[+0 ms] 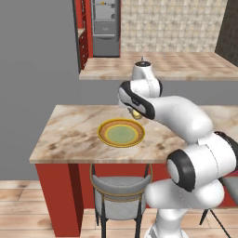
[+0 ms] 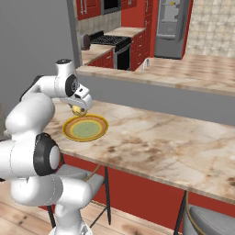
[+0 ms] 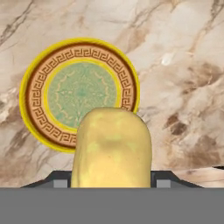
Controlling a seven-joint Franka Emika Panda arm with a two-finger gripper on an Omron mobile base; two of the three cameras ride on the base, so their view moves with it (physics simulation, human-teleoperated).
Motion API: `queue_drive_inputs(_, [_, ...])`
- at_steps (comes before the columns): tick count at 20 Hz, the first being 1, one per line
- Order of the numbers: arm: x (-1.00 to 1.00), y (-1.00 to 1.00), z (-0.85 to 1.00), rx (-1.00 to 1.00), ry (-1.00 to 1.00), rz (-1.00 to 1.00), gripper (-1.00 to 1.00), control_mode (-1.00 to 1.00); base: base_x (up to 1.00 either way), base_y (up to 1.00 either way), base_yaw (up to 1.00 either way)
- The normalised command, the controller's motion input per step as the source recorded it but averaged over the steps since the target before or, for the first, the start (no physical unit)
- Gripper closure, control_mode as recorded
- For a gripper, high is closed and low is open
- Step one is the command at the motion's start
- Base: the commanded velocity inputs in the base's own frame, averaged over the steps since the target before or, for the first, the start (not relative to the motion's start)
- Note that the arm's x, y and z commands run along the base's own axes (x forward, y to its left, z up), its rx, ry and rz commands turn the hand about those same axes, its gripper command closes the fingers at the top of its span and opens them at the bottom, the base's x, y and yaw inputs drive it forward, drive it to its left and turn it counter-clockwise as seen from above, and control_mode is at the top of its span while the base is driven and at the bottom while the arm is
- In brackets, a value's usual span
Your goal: Take the cheese, fish, and potato from the fridge and place them on the plate on the dining counter to create an appetizer plate.
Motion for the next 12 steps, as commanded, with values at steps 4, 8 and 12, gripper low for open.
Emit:
queue_drive_inputs(4, [0.76,0.04,-0.51,0.00,0.06,0.00,1.00,-1.00,0.00,0.00,0.00])
queue_drive_inputs(8, [0.64,0.22,-0.57,0.00,0.05,0.00,1.00,-1.00,0.00,0.00,0.00])
queue_drive_inputs(12, [0.58,0.34,-0.38,0.00,0.07,0.00,1.00,-1.00,0.00,0.00,0.00])
